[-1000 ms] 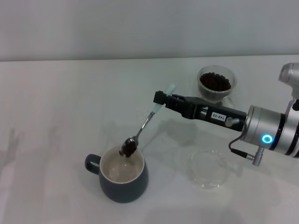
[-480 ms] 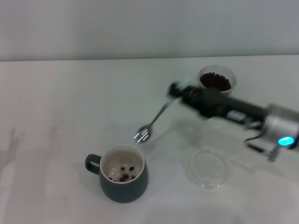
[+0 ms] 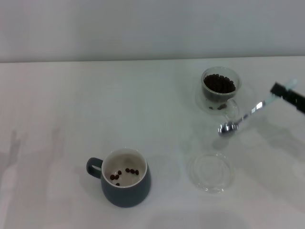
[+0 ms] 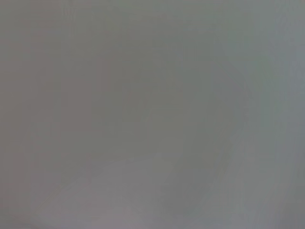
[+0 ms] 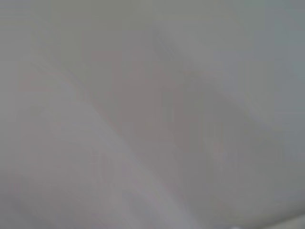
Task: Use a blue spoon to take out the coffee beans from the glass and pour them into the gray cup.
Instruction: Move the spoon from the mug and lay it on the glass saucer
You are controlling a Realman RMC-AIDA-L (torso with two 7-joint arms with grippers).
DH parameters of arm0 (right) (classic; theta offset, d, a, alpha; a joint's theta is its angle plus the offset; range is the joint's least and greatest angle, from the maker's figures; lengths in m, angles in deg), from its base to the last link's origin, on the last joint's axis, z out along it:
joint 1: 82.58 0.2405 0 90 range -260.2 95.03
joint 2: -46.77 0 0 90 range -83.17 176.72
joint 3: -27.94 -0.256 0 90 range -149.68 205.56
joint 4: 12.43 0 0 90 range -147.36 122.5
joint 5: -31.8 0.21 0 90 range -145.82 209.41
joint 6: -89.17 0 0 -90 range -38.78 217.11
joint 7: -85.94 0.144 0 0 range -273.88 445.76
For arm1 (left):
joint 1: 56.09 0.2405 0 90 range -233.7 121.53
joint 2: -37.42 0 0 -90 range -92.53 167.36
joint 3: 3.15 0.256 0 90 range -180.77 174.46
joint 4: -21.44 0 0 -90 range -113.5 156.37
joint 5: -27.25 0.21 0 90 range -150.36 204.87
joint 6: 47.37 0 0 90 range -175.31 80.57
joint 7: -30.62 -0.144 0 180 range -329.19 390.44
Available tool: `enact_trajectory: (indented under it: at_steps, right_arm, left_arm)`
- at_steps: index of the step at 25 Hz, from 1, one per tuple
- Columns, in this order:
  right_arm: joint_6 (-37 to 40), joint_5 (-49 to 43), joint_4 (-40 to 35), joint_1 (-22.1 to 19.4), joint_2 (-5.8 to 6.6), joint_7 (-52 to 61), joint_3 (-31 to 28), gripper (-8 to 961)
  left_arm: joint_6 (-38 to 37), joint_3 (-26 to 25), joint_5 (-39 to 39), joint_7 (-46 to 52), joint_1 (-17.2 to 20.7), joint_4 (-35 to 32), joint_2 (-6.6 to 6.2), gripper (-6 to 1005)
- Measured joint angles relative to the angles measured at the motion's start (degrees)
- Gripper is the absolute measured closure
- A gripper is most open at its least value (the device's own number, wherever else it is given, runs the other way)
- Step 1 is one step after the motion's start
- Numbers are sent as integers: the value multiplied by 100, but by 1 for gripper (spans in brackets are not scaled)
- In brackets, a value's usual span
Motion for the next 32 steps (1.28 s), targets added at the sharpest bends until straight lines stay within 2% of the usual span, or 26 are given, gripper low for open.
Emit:
enact_trajectory:
  at_steps: [4,11,24,28,29,32]
  right_arm:
    - [-20,-334,103,-98,-41,8,8,779]
    - [-587,-774,152,-37,-295,-3,6,778]
    - [-1163,-786,156,-45,-437,-38,148,776]
    - [-1223,-759,172,-61,-537,93,174,775]
    - [-1254,-741,171,-85,-600,165,143,775]
    - [-1314,-759,159,-71,-636,176,146,774]
  left_arm:
    - [23,0,1,-9,-61,0,0,289]
    - [39,28,21,-15,-141,1,7,290]
    - [42,14,30,-21,-141,0,1,287]
    - [47,8,15,-21,-147,0,0,288]
    - [49,5,9,-21,-146,1,0,288]
    - [51,2,2,-21,-142,9,0,288]
